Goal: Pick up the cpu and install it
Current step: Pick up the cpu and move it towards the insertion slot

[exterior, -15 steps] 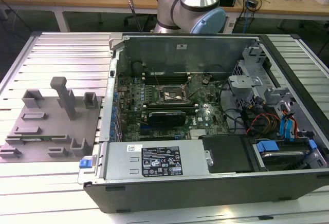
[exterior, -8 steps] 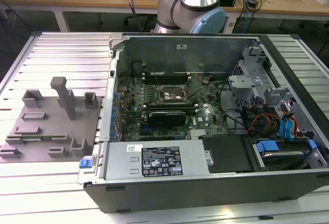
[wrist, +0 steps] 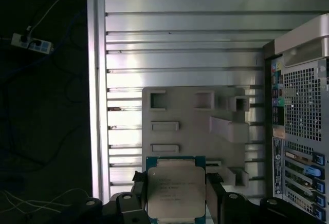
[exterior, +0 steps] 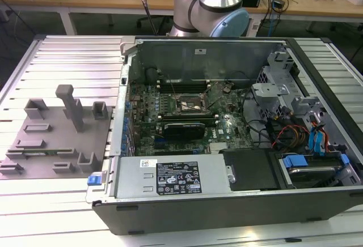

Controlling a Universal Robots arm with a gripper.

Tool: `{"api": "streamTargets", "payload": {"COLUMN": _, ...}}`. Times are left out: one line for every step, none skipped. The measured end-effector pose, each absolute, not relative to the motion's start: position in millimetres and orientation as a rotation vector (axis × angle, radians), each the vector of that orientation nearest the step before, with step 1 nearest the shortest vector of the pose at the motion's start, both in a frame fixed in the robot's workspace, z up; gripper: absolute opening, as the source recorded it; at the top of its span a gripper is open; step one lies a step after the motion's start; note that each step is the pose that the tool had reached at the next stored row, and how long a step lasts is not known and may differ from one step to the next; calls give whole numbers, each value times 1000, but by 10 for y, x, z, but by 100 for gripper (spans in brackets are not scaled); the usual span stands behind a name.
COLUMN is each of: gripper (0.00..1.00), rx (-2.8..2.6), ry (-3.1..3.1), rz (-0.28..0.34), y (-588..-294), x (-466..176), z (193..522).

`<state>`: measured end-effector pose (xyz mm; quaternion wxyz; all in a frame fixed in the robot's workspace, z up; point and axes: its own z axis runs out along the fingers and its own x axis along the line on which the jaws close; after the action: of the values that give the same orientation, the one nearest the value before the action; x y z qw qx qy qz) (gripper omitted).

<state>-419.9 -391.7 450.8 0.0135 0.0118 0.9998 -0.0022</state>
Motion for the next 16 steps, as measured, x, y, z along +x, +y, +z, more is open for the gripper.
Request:
{"api": "streamTargets", "payload": {"gripper": 55, "rx": 37, "ry": 3114, "rz": -7, "y": -3917, "x": -4199, "z": 4509}}
{"api": "streamTargets", "payload": {"gripper": 55, "rx": 37, "ry": 3115, "rz": -7, "y": -3917, "x": -4197, "z": 4510}}
{"api": "streamTargets", "payload": {"gripper": 55, "rx": 37, "ry": 3115, "rz": -7, "y": -3917, "x": -4187, "z": 4511}}
{"api": "streamTargets", "payload": {"gripper": 55, "rx": 37, "ry": 3115, "rz": -7, "y": -3917, "x": -4171, "z": 4510}}
{"api": "streamTargets", "payload": {"gripper": 55, "rx": 37, "ry": 3115, "rz": -7, "y": -3917, "x": -4154, "z": 4510}}
{"api": "streamTargets", "payload": {"gripper": 55, "rx": 37, "ry": 3115, "rz": -7, "y": -3917, "x": -4141, "z": 4510}}
{"api": "streamTargets", "payload": {"gripper": 55, "rx": 37, "ry": 3115, "rz": -7, "y": -3918, "x": -4120, "z": 4510}}
{"api": "streamTargets", "payload": {"gripper": 55, "rx": 37, "ry": 3114, "rz": -7, "y": -3918, "x": -4107, "z": 4509}}
{"api": "streamTargets", "payload": {"gripper": 55, "rx": 37, "ry": 3115, "rz": -7, "y": -3918, "x": -4096, "z": 4509}}
{"api": "streamTargets", "payload": {"gripper": 55, "rx": 37, "ry": 3115, "rz": -7, "y": -3917, "x": -4075, "z": 4510}}
{"api": "streamTargets", "payload": {"gripper": 55, "rx": 37, "ry": 3115, "rz": -7, "y": -3917, "x": -4059, "z": 4510}}
{"api": "streamTargets", "payload": {"gripper": 55, "rx": 37, "ry": 3115, "rz": -7, "y": -3917, "x": -4047, "z": 4510}}
{"api": "streamTargets", "payload": {"gripper": 55, "rx": 37, "ry": 3115, "rz": -7, "y": -3917, "x": -4033, "z": 4510}}
{"api": "streamTargets", "payload": {"gripper": 55, "rx": 37, "ry": 3115, "rz": -7, "y": -3917, "x": -4021, "z": 4510}}
{"api": "streamTargets", "payload": {"gripper": 55, "rx": 37, "ry": 3115, "rz": -7, "y": -3917, "x": -4008, "z": 4510}}
{"api": "streamTargets", "payload": {"gripper": 55, "rx": 37, "ry": 3114, "rz": -7, "y": -3918, "x": -3995, "z": 4509}}
